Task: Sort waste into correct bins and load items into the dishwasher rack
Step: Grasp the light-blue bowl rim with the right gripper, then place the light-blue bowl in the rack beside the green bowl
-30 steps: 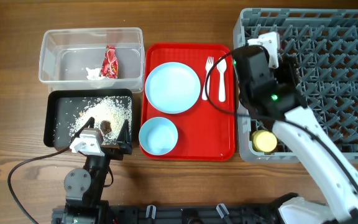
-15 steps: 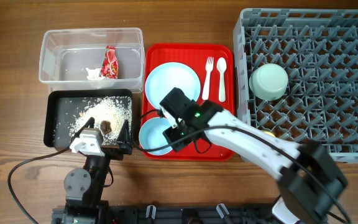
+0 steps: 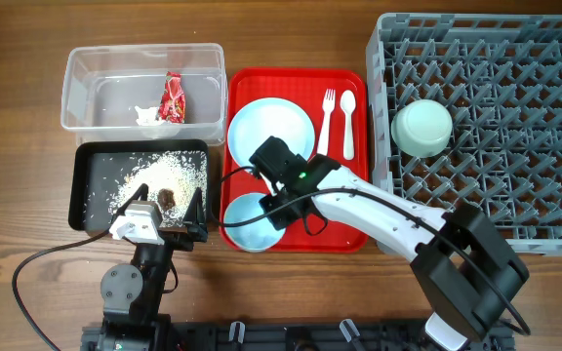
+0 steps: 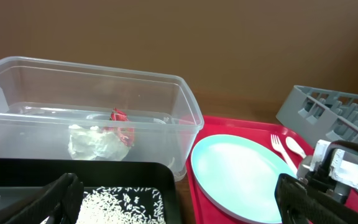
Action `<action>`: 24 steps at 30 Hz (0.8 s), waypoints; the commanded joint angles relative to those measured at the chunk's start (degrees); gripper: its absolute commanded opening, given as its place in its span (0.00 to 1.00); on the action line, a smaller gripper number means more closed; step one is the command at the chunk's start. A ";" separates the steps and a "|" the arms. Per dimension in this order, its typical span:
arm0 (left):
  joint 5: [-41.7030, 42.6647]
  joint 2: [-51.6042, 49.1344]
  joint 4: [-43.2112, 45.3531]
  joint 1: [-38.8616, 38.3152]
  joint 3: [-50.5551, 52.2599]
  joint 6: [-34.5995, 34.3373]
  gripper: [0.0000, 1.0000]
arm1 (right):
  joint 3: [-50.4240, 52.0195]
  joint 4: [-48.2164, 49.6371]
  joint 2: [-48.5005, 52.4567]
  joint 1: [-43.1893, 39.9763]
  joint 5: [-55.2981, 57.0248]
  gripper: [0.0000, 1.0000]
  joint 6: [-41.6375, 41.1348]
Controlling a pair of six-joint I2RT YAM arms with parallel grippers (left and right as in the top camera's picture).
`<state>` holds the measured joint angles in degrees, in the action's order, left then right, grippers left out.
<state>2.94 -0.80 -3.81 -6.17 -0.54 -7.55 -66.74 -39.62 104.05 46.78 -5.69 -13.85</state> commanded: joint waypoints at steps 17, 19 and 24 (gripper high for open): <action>0.66 0.35 -0.28 0.50 0.22 1.11 1.00 | 0.31 -4.00 -13.70 -3.30 20.74 0.04 -7.50; 0.66 0.35 -0.28 0.50 0.22 1.11 1.00 | 0.31 -7.06 -22.01 -5.46 35.54 0.04 -11.32; 0.66 0.35 -0.28 0.50 0.20 1.11 1.00 | 0.31 -5.20 -36.87 -17.40 73.64 0.04 -10.93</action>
<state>2.96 -0.80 -3.81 -6.17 -0.54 -7.55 -66.50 -46.57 70.22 34.89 42.63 -24.23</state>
